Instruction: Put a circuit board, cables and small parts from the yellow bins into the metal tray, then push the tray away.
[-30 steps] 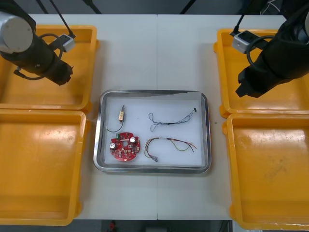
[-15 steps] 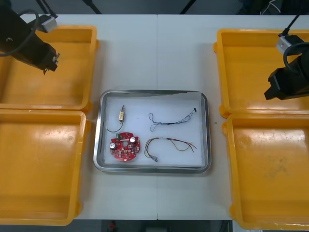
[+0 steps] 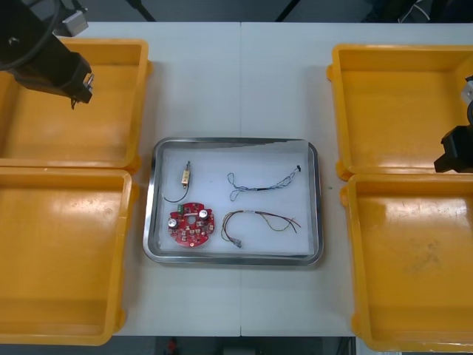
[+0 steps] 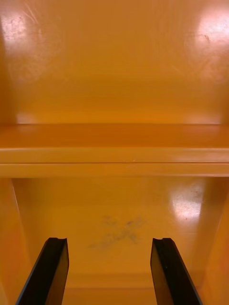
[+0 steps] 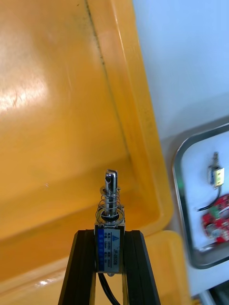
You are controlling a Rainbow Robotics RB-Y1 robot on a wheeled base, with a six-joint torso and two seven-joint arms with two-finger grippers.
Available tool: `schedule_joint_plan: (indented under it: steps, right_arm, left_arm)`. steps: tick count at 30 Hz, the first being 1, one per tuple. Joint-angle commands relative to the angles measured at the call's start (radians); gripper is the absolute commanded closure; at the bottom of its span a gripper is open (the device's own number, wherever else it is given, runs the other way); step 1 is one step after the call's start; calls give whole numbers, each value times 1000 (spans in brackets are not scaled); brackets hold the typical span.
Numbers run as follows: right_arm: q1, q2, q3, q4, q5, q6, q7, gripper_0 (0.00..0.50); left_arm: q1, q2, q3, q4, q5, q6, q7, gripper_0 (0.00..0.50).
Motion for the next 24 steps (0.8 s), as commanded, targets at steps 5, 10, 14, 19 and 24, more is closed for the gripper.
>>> schedule_joint_plan:
  steps: [5,10,14,19,24]
  right_arm:
    - [105,-42,-53,-51,23,-76,-10,0]
    - [163,-42,-53,-82,43,-125,-11,0]
    - [211,-42,-53,-114,61,-166,-11,0]
    - [229,-41,-53,-117,58,-177,-13,0]
    - [234,-39,-53,-117,52,-177,-10,0]
  left_arm:
    - [-50,43,34,-181,-12,67,333,500]
    - [-35,9,34,-252,-31,80,476,500]
    - [2,-30,34,-350,-121,91,582,500]
    - [60,-91,34,-471,-245,111,754,500]
    - [117,-157,34,-548,-341,146,861,500]
